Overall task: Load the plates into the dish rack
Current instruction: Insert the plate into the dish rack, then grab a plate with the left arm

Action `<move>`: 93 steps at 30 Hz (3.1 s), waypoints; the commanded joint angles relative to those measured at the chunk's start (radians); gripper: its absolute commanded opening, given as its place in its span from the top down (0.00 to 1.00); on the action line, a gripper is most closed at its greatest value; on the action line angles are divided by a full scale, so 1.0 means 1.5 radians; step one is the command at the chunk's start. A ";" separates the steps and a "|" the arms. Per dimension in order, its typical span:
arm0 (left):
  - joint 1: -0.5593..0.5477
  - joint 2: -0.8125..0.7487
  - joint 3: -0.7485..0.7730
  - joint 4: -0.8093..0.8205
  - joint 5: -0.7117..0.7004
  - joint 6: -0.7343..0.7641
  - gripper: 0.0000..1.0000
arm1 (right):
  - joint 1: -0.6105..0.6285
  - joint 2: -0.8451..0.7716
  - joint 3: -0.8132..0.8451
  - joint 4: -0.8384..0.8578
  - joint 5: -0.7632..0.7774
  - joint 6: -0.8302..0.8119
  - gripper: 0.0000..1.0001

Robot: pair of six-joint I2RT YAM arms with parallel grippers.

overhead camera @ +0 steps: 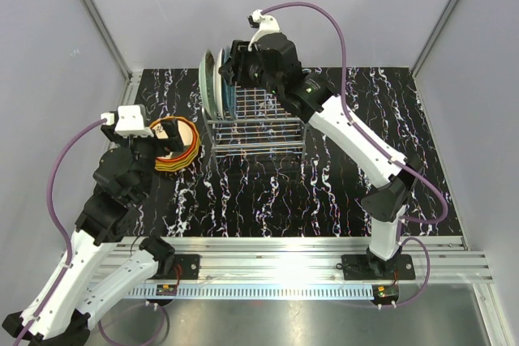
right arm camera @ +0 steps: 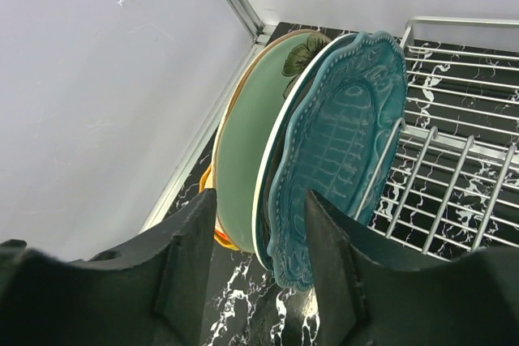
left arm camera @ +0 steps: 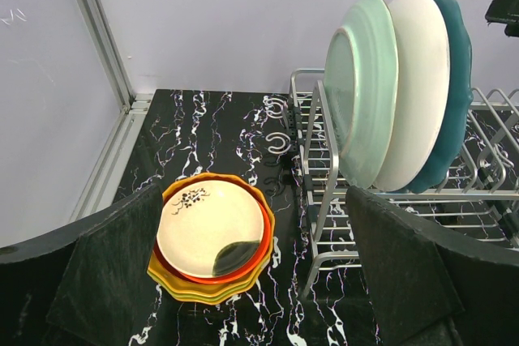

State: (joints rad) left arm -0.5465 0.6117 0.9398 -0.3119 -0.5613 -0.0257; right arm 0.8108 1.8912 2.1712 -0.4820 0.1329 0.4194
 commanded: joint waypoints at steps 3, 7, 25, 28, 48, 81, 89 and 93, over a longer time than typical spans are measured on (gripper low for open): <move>-0.002 0.006 -0.006 0.042 -0.028 0.009 0.01 | 0.010 -0.080 -0.014 -0.016 -0.015 -0.027 0.40; -0.002 0.009 -0.012 0.050 -0.055 0.013 0.01 | 0.009 -0.172 -0.125 0.003 -0.002 -0.037 0.36; 0.069 0.146 0.023 -0.019 -0.134 -0.070 0.01 | 0.007 -0.587 -0.675 0.060 0.159 0.008 0.34; 0.069 0.187 0.033 -0.040 -0.126 -0.091 0.01 | 0.007 -0.616 -0.724 0.054 0.164 0.018 0.38; 0.235 0.358 0.049 -0.111 0.017 -0.245 0.01 | -0.054 -0.727 -0.886 0.045 0.180 0.009 0.46; 0.455 0.601 0.085 -0.088 0.288 -0.279 0.22 | -0.137 -0.716 -0.908 0.082 0.058 0.019 0.55; 0.459 0.618 0.091 -0.090 0.289 -0.275 0.39 | -0.138 -0.719 -0.910 0.082 0.056 0.019 0.57; 0.459 0.622 0.091 -0.094 0.284 -0.275 0.40 | -0.139 -0.720 -0.910 0.082 0.057 0.020 0.58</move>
State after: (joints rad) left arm 0.1349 1.5364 1.0336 -0.4770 -0.1425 -0.4423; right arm 0.6121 0.8253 0.8085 -0.4000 0.2222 0.4450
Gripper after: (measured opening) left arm 0.605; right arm 0.426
